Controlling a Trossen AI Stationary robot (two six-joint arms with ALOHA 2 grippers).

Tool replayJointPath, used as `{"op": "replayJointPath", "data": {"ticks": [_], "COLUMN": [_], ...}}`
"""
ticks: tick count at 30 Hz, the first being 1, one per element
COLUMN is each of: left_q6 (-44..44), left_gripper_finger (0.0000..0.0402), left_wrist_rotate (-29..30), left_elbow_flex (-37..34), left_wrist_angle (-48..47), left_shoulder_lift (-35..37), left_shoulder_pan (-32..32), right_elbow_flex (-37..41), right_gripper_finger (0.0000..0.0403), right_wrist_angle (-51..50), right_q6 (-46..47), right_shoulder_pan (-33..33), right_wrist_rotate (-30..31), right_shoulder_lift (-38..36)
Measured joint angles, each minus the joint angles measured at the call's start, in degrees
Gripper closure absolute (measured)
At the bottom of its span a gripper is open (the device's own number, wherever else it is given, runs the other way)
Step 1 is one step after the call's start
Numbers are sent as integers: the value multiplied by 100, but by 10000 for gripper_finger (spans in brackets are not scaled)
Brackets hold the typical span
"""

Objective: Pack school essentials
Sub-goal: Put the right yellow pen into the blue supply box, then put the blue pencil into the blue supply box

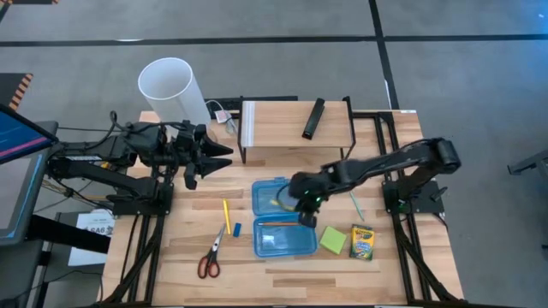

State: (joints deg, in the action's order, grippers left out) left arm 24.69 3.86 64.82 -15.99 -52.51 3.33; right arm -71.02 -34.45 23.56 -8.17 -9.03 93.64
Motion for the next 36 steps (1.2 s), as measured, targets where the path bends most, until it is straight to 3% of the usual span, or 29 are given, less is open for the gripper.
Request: {"op": "replayJointPath", "data": {"ticks": [11,18,31,36], "left_q6": [41,38,-110,59], "left_gripper_finger": [226,226,226,226], "left_wrist_rotate": [-55,-75,-108,-316], "left_elbow_flex": [0,0,0,0], "left_wrist_angle": [-25,-114,-173,-383], "left_shoulder_lift": [0,0,0,2], "left_shoulder_pan": [2,1,0,0], "right_elbow_flex": [-753,-920,-920,-920], "right_gripper_finger": [384,345,253,247], "right_wrist_angle": [-497,-488,-1010,-1186], "right_q6": [-795,-862,-717,-549], "right_shoulder_pan": [-487,-491,28,548], "right_wrist_rotate": [-369,-450,-141,711], "right_shoulder_lift": [1462,1838,1096,133]}}
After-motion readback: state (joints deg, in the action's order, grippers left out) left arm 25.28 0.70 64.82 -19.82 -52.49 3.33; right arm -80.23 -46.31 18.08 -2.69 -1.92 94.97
